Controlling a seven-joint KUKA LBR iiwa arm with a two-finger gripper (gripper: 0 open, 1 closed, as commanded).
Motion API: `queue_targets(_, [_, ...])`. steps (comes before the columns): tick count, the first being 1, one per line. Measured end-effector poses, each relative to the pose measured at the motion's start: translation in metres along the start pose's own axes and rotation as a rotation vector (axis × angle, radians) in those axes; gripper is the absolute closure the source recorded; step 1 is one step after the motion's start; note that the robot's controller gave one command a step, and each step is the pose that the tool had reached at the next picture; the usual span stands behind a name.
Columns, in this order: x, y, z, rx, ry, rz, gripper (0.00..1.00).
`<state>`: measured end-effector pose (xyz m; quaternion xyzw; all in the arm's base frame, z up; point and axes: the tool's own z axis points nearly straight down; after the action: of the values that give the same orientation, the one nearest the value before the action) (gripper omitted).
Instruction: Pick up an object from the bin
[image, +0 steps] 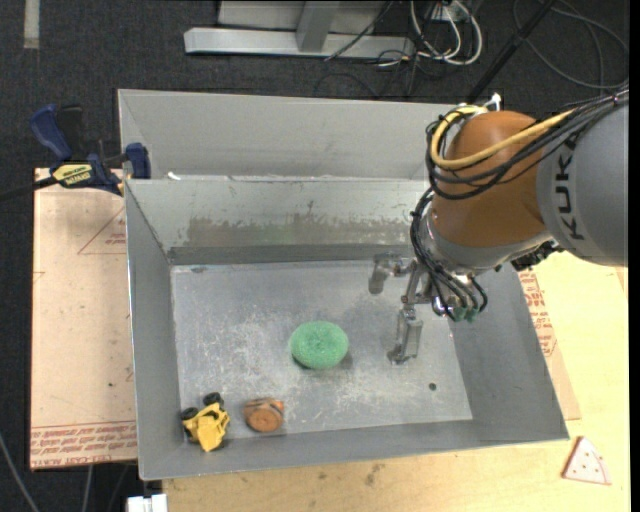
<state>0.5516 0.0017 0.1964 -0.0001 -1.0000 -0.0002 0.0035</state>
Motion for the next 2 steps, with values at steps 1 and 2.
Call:
queue_targets(1, [-0.001, 0.0, -0.005, 0.0, -0.008, 0.0, 0.0])
queue_targets(2, [-0.008, 0.028, 0.038, 0.001, -0.014, -0.068, 0.0])
